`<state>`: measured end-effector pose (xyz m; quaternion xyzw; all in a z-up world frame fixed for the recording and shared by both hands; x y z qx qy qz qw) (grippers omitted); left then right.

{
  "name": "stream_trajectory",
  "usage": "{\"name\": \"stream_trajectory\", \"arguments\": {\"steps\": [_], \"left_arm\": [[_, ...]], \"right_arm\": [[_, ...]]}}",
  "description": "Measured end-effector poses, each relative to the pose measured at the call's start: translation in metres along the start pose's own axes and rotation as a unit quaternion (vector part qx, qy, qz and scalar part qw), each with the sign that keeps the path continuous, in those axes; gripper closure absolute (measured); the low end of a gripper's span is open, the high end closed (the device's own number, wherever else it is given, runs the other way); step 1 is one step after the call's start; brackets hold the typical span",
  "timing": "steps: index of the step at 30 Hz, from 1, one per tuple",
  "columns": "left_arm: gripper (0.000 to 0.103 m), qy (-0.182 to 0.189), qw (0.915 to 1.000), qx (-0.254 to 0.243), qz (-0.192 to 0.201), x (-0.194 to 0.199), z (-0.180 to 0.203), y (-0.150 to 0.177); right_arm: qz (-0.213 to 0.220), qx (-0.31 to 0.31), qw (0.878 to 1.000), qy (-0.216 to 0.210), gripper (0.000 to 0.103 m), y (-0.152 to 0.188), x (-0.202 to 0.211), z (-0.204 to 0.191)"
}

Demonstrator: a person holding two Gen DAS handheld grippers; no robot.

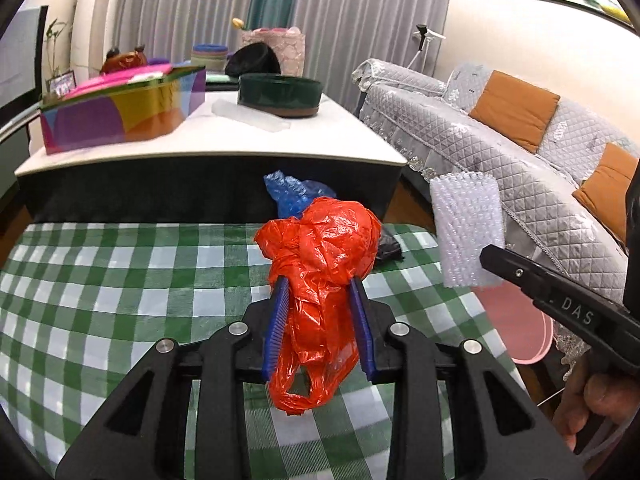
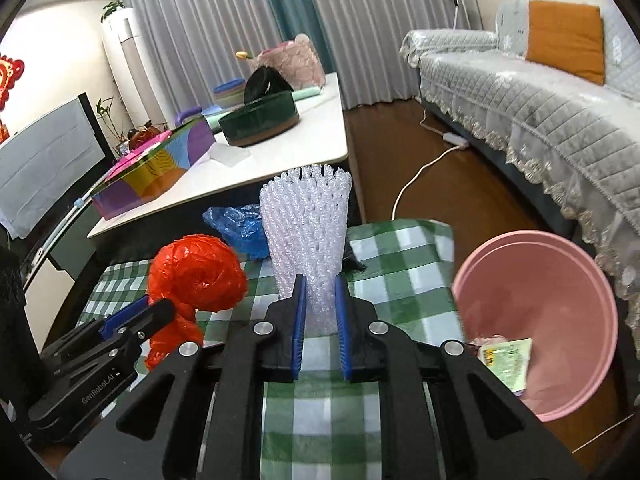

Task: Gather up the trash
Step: 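Carry the red bag and white foam sleeve toward the pink bin with both grippers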

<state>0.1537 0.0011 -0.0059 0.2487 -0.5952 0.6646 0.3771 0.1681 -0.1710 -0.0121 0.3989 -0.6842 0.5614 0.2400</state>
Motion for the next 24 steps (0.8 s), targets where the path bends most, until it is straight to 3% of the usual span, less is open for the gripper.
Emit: {"name": "stream_trajectory", "arguments": {"steps": [9,24], "left_arm": [[0.073,0.001,0.9998,-0.014,0.015,0.029,0.009,0.009],[0.073,0.012,0.9991,-0.033,0.025,0.043,0.026,0.015]], "right_arm": [[0.021,0.006,1.000,0.021,0.088,0.010,0.037,0.007],[0.035,-0.001,0.998,0.047,0.088,0.020,0.068,0.031]]}}
Point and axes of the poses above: each gripper's, at about its wrist camera, not at the fingertips, and x roughly against the way its jaws point, z to its right, y to its underside, the point moved 2 cm from there along -x, roughly the way its jaws point, and after that the axes turned 15 degrees about -z, right-handed, at the moved point
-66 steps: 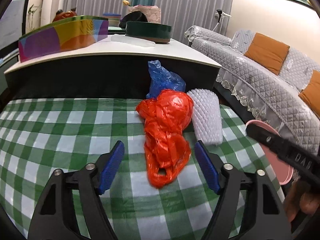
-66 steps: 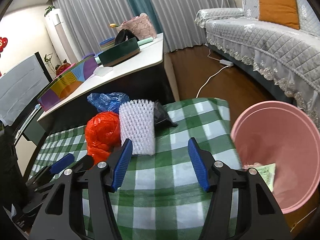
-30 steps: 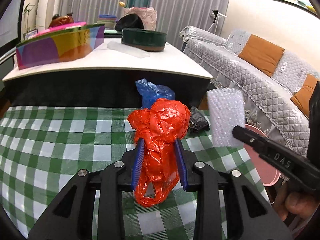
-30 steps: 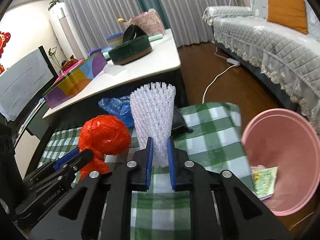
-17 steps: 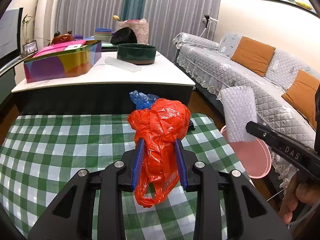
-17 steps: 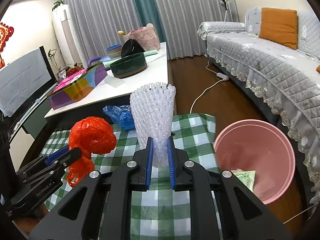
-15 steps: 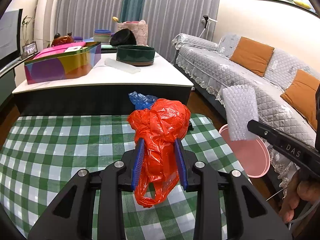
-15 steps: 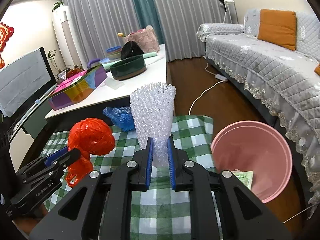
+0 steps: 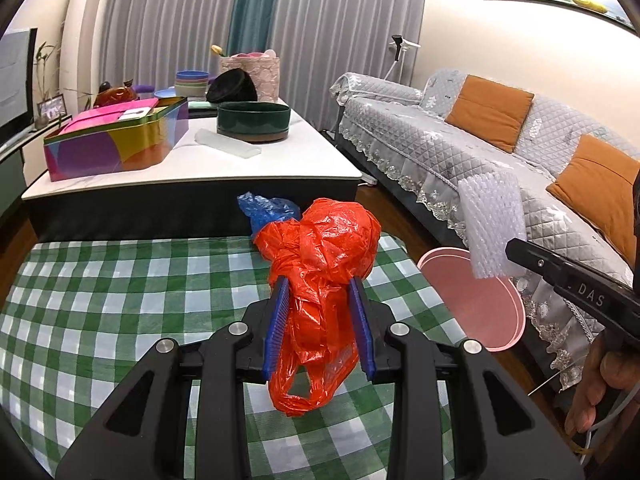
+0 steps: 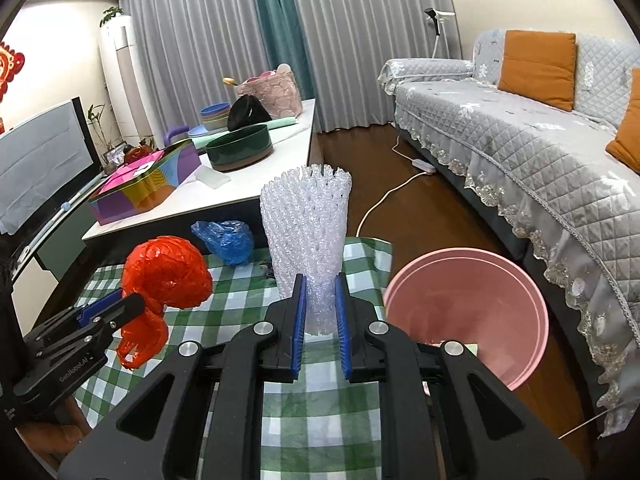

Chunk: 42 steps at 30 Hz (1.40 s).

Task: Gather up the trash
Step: 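Carry the red bag and white foam sleeve toward the pink bin with both grippers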

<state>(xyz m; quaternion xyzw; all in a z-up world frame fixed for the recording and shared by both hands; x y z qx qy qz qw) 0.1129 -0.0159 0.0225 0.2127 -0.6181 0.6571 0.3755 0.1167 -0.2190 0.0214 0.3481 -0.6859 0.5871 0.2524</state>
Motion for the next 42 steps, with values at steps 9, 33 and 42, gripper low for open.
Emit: {"name": "stream_trajectory", "arguments": {"steps": [9,33,42], "left_arm": [[0.073,0.010,0.9999,-0.013,-0.001,-0.005,0.019,-0.002],[0.073,0.055,0.9961,-0.065,-0.022,-0.044,0.092,-0.006],[0.073,0.071,0.9931,-0.087,-0.033,-0.064,0.121,-0.013]], "right_arm": [[0.006,-0.008,1.000,0.013,0.088,0.001,0.007,0.013],[0.014,-0.076,0.992,0.100,0.088,0.009,0.015,0.106],[0.013,-0.117,0.984,0.134,0.088,0.013,0.010,0.150]]}}
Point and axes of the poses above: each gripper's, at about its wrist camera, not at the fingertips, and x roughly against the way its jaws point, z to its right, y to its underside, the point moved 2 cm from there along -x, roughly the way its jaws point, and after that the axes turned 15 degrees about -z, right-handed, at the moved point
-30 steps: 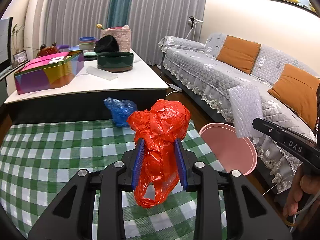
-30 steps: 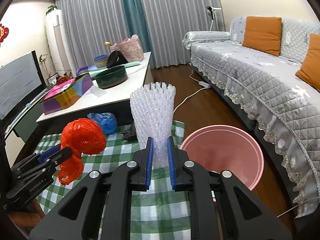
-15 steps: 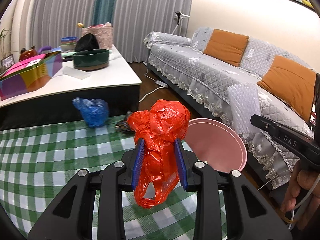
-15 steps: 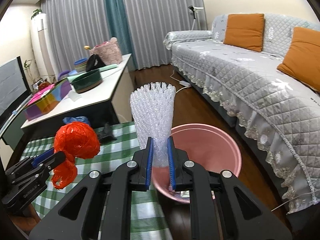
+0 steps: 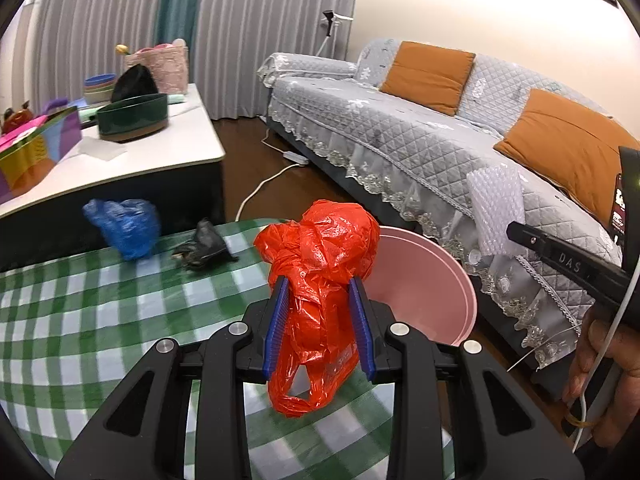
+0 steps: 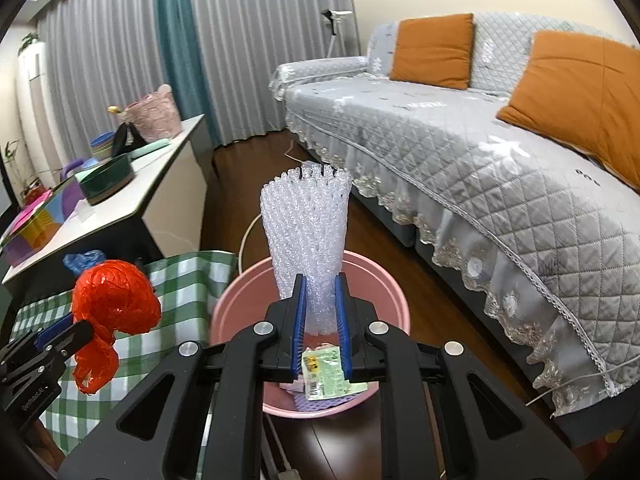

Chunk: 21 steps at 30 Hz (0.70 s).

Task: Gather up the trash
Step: 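Carry the red bag and white foam sleeve toward the pink bin with both grippers, then open both grippers to drop the red bag and white foam sleeve into the pink bin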

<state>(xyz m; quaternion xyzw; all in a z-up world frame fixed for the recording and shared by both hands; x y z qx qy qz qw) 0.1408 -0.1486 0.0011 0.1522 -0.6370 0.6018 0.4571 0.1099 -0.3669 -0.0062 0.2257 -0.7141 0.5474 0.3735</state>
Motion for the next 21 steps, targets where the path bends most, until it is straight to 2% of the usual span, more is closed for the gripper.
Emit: {"name": "stream_trajectory", "arguments": {"steps": [12,16,18,19,20,21], "left_arm": [[0.072,0.029,0.9989,-0.035,0.010,-0.026,0.039,-0.041],[0.071,0.043,0.9981,-0.043,0.014,-0.028,0.046,-0.053],[0.054,0.044,0.9978,-0.048,0.011,-0.029,0.049,-0.056],[0.054,0.043,0.9979,-0.047,0.012,-0.028,0.048,-0.056],[0.054,0.043,0.9980,-0.044,0.013,-0.027,0.047,-0.056],[0.054,0.042,0.9983,-0.038,0.014,-0.025,0.044,-0.054]], "right_arm": [[-0.010,0.000,1.000,0.011,0.088,-0.003,-0.017,0.004],[-0.010,-0.003,1.000,0.014,0.083,-0.005,-0.019,0.004],[-0.016,-0.013,1.000,0.017,0.063,-0.005,-0.021,0.007],[-0.014,-0.021,0.999,0.021,0.043,-0.005,-0.020,0.010],[-0.011,-0.026,0.999,0.023,0.034,-0.005,-0.020,0.012],[-0.009,-0.032,0.999,0.024,0.034,-0.005,-0.018,0.014]]}}
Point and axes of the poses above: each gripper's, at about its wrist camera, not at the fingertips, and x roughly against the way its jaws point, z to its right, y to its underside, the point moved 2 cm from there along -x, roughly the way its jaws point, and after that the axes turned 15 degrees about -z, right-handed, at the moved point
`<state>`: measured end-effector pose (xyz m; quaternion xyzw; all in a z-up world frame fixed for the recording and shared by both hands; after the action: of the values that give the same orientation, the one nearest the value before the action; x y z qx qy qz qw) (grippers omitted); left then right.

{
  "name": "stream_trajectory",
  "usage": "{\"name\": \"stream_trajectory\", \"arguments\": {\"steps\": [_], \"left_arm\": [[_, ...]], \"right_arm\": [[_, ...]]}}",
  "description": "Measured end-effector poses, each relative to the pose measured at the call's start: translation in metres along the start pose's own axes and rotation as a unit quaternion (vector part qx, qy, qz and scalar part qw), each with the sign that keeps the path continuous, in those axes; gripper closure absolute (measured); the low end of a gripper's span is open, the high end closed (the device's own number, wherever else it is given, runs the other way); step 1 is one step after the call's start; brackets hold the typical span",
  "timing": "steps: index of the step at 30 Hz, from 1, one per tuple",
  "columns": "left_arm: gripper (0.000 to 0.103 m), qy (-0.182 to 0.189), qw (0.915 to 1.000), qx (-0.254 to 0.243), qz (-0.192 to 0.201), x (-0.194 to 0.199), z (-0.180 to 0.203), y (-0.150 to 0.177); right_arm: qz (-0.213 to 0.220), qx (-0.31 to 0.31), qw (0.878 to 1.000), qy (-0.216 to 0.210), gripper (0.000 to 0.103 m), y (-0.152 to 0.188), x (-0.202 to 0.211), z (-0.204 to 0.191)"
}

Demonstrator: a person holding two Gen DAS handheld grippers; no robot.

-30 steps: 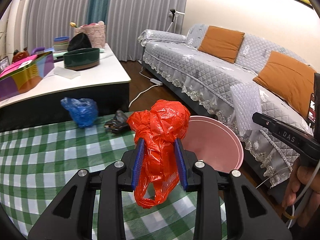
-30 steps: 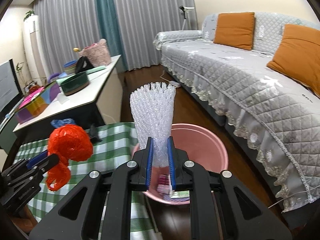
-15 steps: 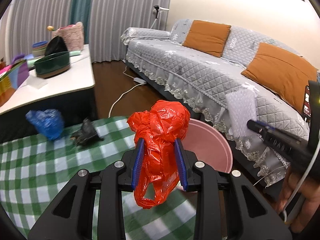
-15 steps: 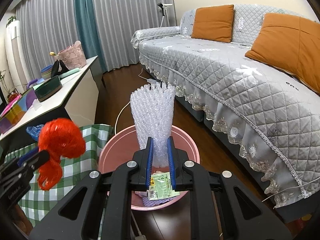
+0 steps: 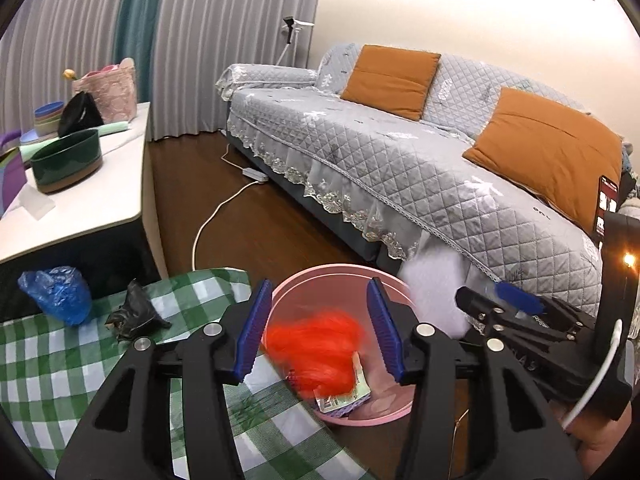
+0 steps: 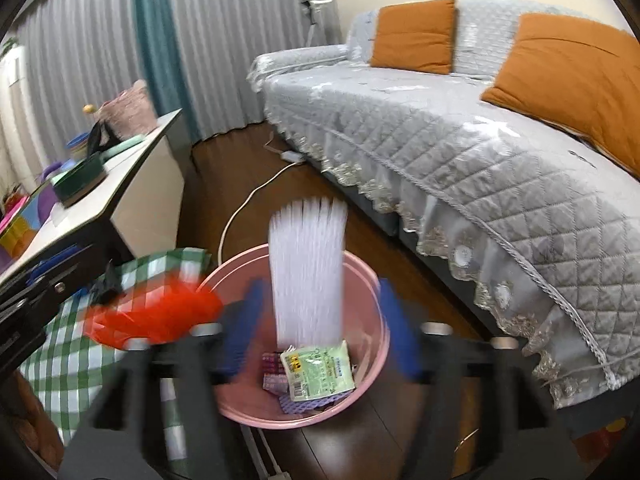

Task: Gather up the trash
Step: 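Open both grippers to drop the red bag and white foam sleeve into the pink bin, then move both grippers back over the table toward the blue and black bags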

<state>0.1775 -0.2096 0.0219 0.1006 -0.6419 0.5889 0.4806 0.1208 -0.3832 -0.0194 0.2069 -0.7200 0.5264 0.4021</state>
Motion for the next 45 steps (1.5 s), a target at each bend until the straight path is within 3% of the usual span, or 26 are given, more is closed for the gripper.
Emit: {"name": "stream_trajectory", "arguments": {"steps": [5,14,25,33,40,45], "left_arm": [[0.054,-0.006,0.9998,0.017,-0.003,0.010,-0.013,0.013],[0.054,-0.023,0.9990,0.038,-0.004,0.036,-0.038,0.045],[0.055,-0.076,0.9909,0.111,0.001,0.057,-0.123,0.074],[0.068,-0.110,0.9852,0.132,0.001,0.060,-0.165,0.084],[0.072,-0.128,0.9820,0.139,0.006,0.059,-0.191,0.084],[0.072,-0.132,0.9796,0.151,0.012,0.056,-0.210,0.080]], "right_arm": [[0.001,-0.004,1.000,-0.005,0.034,0.000,0.006,-0.001],[0.006,0.022,0.999,-0.031,0.034,0.006,0.020,-0.038],[-0.001,0.069,0.996,-0.065,0.034,0.017,0.013,-0.106],[-0.010,0.101,0.988,-0.116,0.034,0.022,-0.001,-0.163],[-0.044,0.103,0.977,-0.182,0.058,0.027,-0.025,-0.199],[-0.064,0.093,0.972,-0.208,0.061,0.027,-0.047,-0.220]]}}
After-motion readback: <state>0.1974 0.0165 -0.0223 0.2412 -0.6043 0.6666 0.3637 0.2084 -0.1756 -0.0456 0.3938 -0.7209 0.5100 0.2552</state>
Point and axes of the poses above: each gripper's, at about its wrist camera, not at the fingertips, and x roughly against the way its jaws point, z to its right, y to its underside, the point moved 2 cm from there along -x, roughly the way its jaws point, and after that the axes turned 15 degrees about -z, right-handed, at the moved point
